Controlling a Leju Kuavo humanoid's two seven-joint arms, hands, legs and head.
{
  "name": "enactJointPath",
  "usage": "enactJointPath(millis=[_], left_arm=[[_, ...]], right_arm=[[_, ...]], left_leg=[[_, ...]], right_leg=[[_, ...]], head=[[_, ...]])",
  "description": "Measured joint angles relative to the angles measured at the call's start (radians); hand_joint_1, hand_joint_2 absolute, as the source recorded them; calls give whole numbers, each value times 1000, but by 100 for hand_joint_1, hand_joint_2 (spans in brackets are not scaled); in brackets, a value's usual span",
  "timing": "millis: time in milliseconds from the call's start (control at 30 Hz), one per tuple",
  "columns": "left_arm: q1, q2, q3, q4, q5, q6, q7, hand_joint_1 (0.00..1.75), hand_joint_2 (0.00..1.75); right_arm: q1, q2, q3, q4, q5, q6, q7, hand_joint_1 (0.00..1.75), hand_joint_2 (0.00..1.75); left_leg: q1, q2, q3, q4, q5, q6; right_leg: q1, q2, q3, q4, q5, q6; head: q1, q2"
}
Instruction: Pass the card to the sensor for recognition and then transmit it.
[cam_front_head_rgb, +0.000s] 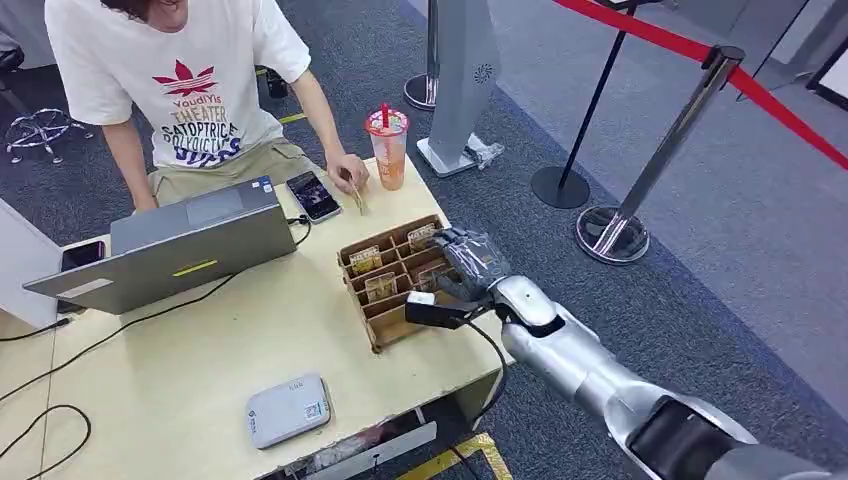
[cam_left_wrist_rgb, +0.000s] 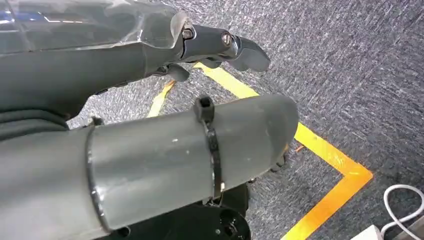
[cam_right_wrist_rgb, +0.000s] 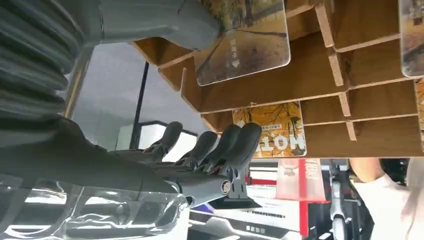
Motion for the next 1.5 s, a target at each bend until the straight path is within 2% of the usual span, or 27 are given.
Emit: enactJointPath(millis=[133,400,467,767,1233,1333,1367,1500], left_arm=[[0,2,0,0,0,-1,1,0,0],[1,5,0,1,0,-3,9,0,0],[0,10,0,4,1,-3,17,0,0],[2,16,0,20,10,3,26,0,0],[4,19,0,32,10,11,28,0,0],[4,20,0,34,8,11,28,0,0],[5,20,0,34,8,11,28,0,0],[6,25,0,39,5,7,28,0,0]], right_arm=[[-8,-5,9,9,-7,1,0,72,175],[-30,-18,29,28,-56,29,-10,117,175],[-44,-20,40,39,-68,34,-19,134,175],[-125,-17,90,105,-88,33,-49,150,175],[-172,-17,137,150,-140,24,-54,152,175],[-179,-17,140,152,-167,41,-56,159,175],[-182,-18,141,152,-183,53,-61,154,175],[-191,-26,149,146,-241,100,-73,157,175]], left_leg=[[0,0,0,0,0,0],[0,0,0,0,0,0],[0,1,1,0,0,0],[0,1,1,0,0,0],[0,0,1,0,0,0],[0,0,1,0,0,0],[0,0,1,0,0,0],[0,0,1,0,0,0]], right_leg=[[0,0,0,0,0,0],[0,0,0,0,0,0],[0,0,0,0,0,0],[0,0,1,0,0,0],[0,0,1,0,0,0],[0,0,1,0,0,0],[0,0,1,0,0,0],[0,0,1,0,0,0]], head=[[0,0],[0,0],[0,0],[0,0],[0,0],[0,0],[0,0],[0,0]])
